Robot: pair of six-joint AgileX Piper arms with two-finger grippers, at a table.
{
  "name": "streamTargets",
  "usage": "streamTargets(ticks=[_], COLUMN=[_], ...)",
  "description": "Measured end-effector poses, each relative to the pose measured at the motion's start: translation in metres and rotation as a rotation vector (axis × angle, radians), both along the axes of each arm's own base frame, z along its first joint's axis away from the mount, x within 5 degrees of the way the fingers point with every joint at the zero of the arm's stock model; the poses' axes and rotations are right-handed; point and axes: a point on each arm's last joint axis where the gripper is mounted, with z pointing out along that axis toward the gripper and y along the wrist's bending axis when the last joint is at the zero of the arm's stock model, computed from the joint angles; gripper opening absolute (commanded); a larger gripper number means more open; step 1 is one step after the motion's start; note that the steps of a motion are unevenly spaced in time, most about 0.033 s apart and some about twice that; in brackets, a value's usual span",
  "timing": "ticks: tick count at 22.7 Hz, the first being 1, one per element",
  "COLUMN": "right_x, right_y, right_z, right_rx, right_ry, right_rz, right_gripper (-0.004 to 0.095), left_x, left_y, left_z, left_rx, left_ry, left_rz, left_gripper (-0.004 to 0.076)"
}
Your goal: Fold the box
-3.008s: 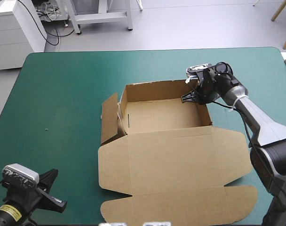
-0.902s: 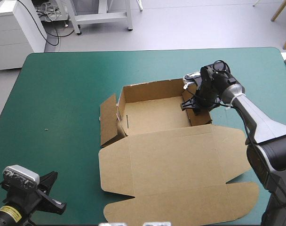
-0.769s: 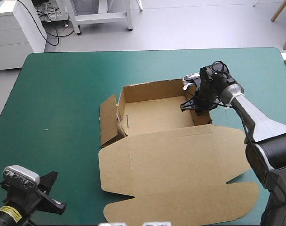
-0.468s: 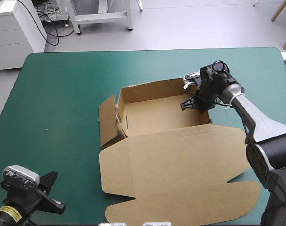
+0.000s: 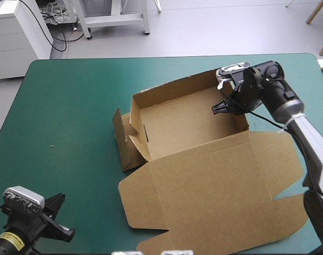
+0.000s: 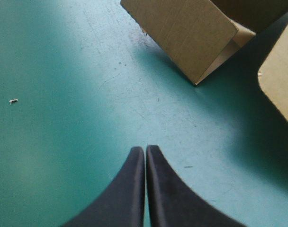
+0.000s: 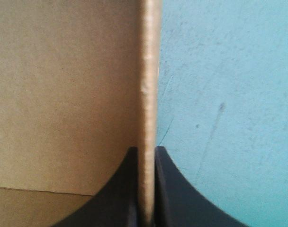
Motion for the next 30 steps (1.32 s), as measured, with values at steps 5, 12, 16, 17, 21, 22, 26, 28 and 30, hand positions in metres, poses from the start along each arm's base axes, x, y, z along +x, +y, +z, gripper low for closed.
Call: streamTargets(ticks=[5, 12, 16, 17, 21, 22, 26, 28, 30], right_x=[-0.053, -0.104, -0.109, -0.109, -0.108, -0.108, -0.108, -0.108, -0.108], right_y=[-0.017, -0.035, -0.037, -0.037, -0.037, -0.037, -0.037, -0.037, -0.037], right_z=[0.063, 0.107, 0.11, 0.11, 0.11, 0.11, 0.11, 0.11, 0.11], right_rx=[0.043, 0.065, 0.062, 0.062, 0.058, 0.058, 0.051, 0.046, 0.04], right_ry=[-0.175, -0.322, -0.335, -0.335, -0.335, -0.335, -0.335, -0.336, -0.336], right_rz=[-0.003, -0.011, -0.013, -0.013, -0.013, -0.013, -0.004, 0.004, 0.012], right_gripper=[-0.0022, -0.0022, -0.0022, -0.0022, -0.0022, -0.0022, -0.0022, -0.0022, -0.0022], left_x=[0.001, 0.001, -0.001, -0.001, 0.001, 0.003, 0.018, 0.027, 0.044], left_y=[0.0, 0.0, -0.005, -0.005, -0.006, -0.007, -0.013, -0.016, -0.023], left_z=[0.002, 0.002, 0.002, 0.002, 0.005, 0.005, 0.004, 0.006, 0.017], left_rx=[-0.008, 0.007, -0.048, -0.055, -0.067, -0.069, -0.067, -0.072, -0.1], left_ry=[-0.02, -0.027, -0.005, -0.003, -0.033, -0.033, 0.034, 0.075, 0.103], left_rz=[-0.001, -0.01, -0.032, -0.035, -0.037, -0.036, -0.02, -0.006, 0.02], left_gripper=[0.0062, 0.0453, 0.0453, 0.0453, 0.0453, 0.0453, 0.0453, 0.0453, 0.0453])
